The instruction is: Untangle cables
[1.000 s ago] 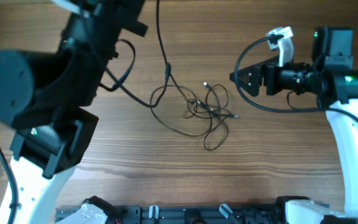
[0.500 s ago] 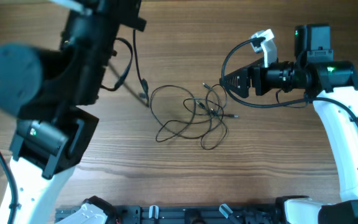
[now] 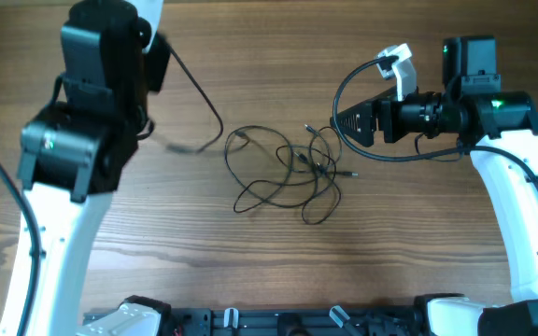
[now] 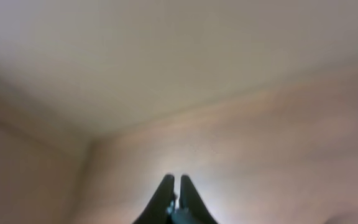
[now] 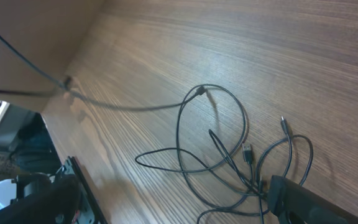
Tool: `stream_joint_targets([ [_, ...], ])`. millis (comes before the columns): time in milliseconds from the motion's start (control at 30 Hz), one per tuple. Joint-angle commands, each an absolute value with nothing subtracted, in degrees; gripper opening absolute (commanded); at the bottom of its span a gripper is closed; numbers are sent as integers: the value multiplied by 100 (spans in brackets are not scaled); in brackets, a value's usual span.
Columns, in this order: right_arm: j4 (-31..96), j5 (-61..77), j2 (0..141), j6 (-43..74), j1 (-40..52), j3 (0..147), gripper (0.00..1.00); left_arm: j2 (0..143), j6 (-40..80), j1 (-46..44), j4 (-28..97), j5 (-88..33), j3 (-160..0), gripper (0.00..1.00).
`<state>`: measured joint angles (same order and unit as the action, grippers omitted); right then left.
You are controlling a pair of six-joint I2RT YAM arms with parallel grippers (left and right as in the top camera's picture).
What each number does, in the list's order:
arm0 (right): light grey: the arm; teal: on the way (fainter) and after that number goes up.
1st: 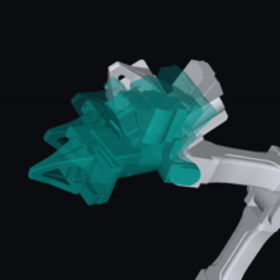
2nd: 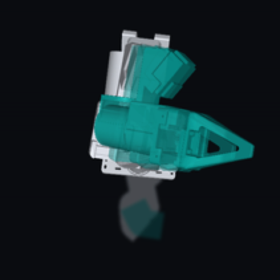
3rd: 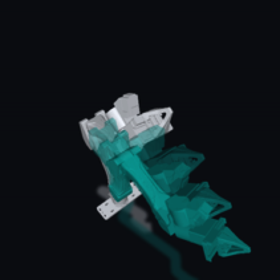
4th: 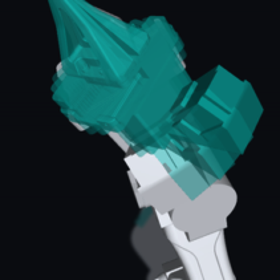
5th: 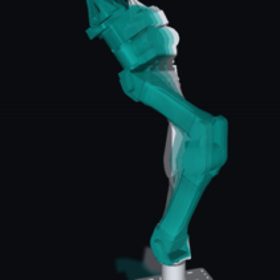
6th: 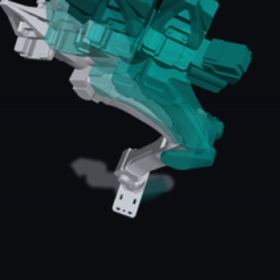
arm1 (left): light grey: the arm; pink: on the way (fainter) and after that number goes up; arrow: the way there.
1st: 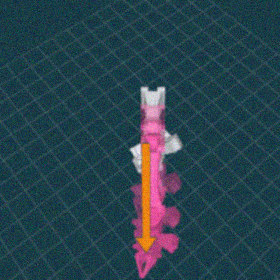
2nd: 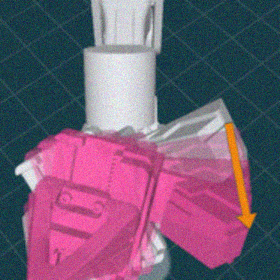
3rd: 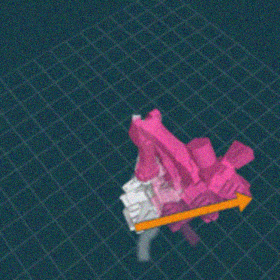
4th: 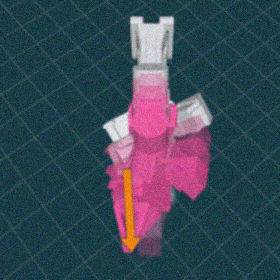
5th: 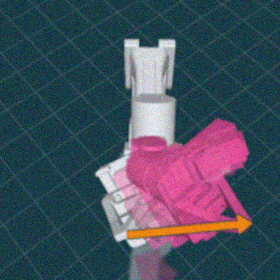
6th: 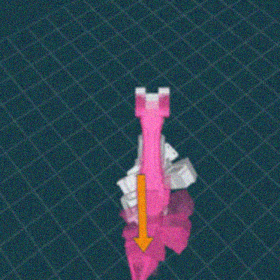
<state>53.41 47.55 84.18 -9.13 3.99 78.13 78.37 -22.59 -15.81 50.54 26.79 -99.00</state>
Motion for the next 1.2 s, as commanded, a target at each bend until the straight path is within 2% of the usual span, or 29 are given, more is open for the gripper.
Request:
stream_joint_targets([
  [0, 5258, 4766, 8482, -873, 408, 7826, 99, 7911, -3903, -961, 5784, 2864, -9922, 4],
  [67, 5236, 4766, 8482, -851, 408, 7826, 99, 7911, -3743, -661, 5854, 2864, -9922, 4],
  [333, 5271, 4764, 8482, -838, 408, 7826, 99, 7909, -1236, 1603, 5360, 2733, -9922, 4],
  [567, 5260, 4764, 8482, -838, 408, 7826, 99, 7909, -211, 3409, 5363, 2408, -9922, 4],
  [667, 5245, 4764, 8482, -838, 408, 7826, 99, 7909, -211, 3885, 5363, 1756, -9922, 4],
  [700, 5212, 4766, 8482, -825, 408, 7826, 99, 7909, -209, 4195, 5360, 952, -9922, 4],
  [867, 5131, 4759, 8482, -596, 408, 7826, 99, 7909, 320, 4764, 5231, -480, -9922, 4],
  [933, 5140, 4744, 8482, -600, 408, 7826, 99, 7933, 696, 4925, 5070, -574, -9922, 4],
  [1167, 5164, 4482, 8482, -600, 408, 7826, 99, 8232, 626, 5054, 4978, -523, -9922, 4],
])
